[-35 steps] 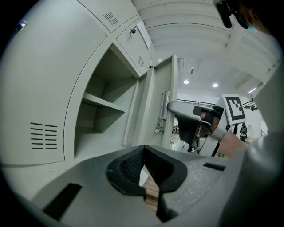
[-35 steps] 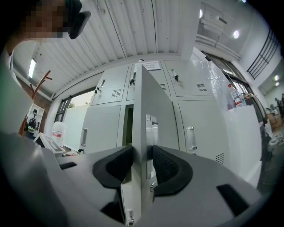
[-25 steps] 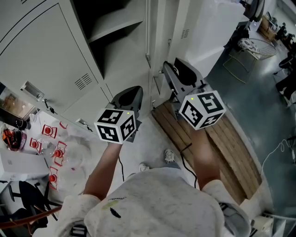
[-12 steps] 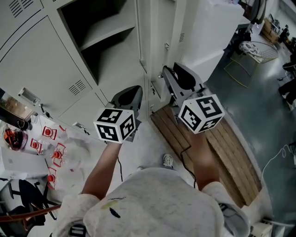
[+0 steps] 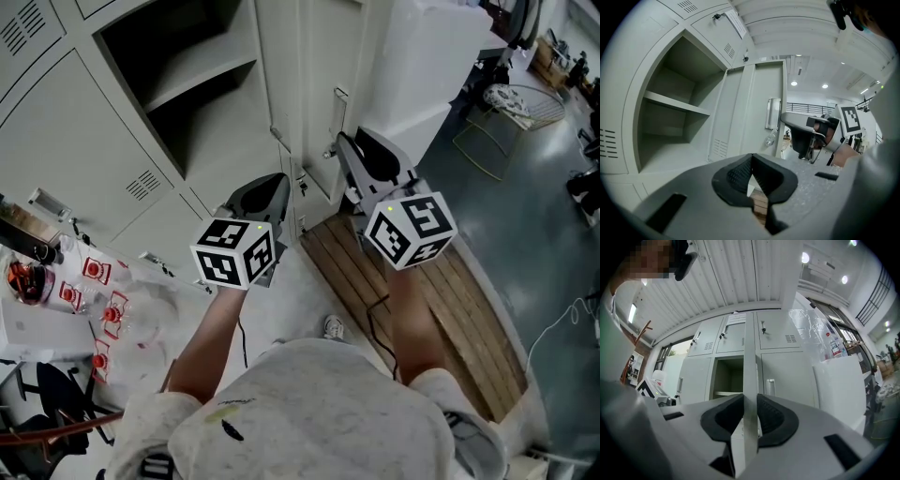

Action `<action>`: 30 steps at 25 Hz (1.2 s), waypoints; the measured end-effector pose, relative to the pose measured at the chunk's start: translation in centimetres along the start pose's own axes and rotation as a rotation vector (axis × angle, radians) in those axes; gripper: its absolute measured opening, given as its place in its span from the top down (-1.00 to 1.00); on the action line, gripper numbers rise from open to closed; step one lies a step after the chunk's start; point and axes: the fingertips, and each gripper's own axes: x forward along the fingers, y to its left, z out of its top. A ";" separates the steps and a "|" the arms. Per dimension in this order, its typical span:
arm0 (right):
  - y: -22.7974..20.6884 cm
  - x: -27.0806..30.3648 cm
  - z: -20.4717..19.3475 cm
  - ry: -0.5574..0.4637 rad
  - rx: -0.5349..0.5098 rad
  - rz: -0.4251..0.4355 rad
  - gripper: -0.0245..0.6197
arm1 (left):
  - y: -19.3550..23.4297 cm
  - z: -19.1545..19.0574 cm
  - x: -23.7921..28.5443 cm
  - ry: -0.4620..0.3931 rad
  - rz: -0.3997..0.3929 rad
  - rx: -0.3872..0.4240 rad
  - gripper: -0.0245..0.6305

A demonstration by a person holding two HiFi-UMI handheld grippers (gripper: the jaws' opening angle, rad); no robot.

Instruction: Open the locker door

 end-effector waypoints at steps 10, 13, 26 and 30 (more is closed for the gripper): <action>-3.9 0.0 0.1 0.003 0.009 -0.007 0.67 | -0.8 0.4 2.1 -0.004 0.024 0.000 0.91; -4.8 0.1 0.1 0.000 0.012 -0.003 0.67 | -1.1 0.5 2.8 -0.004 0.032 0.000 0.91; -9.0 1.1 0.0 -0.005 0.012 0.019 0.67 | -1.4 0.4 5.9 -0.006 0.074 -0.008 0.91; -9.9 1.4 -0.1 -0.010 0.011 0.045 0.67 | -1.6 0.4 7.2 -0.016 0.091 -0.018 0.91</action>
